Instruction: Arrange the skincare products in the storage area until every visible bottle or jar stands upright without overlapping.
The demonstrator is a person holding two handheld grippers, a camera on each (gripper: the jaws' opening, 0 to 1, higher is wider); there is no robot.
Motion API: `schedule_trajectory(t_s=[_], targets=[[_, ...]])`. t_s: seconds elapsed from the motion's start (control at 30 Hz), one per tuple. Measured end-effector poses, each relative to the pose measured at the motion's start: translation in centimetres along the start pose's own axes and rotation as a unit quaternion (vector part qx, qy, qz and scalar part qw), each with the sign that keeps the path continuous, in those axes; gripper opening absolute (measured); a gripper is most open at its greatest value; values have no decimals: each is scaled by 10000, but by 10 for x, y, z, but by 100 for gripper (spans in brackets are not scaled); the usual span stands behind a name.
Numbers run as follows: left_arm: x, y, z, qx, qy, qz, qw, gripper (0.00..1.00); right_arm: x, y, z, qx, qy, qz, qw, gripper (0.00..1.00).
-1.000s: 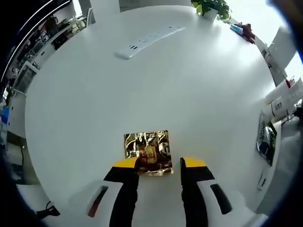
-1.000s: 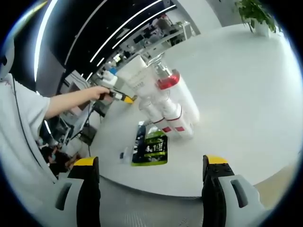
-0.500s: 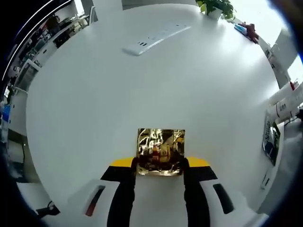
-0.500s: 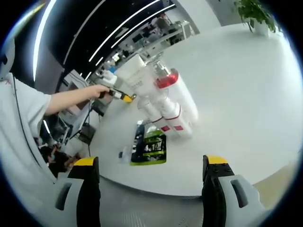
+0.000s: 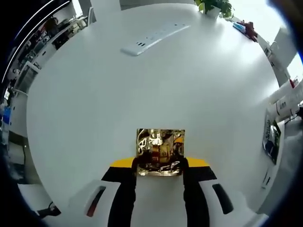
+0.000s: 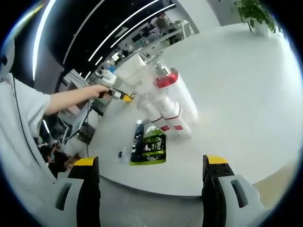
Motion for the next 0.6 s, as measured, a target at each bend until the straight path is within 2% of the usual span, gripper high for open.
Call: schedule_trajectory(t_s=[0.2, 0.5, 0.6], targets=[[0, 0, 0, 36, -29, -19, 10000, 43, 0, 0, 0, -20, -2, 6, 10000, 90], [-12, -2, -6, 119, -152, 94, 9998, 43, 2, 1, -1, -45, 28, 1, 10000, 90], [-23, -2, -12, 97, -185, 153, 9997, 43, 2, 1, -1, -51, 46, -6, 10000, 90]])
Point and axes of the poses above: the point that each gripper's makers call its tool centre point, and the gripper's own axes: z roughly forward along the fingers, x roughly to its left, y roughly out of its top, the point moved 9 cm from there along -z, roughly backward along the fingers, and after that the axes turned 1 degree about z, right-handed, at the moved point
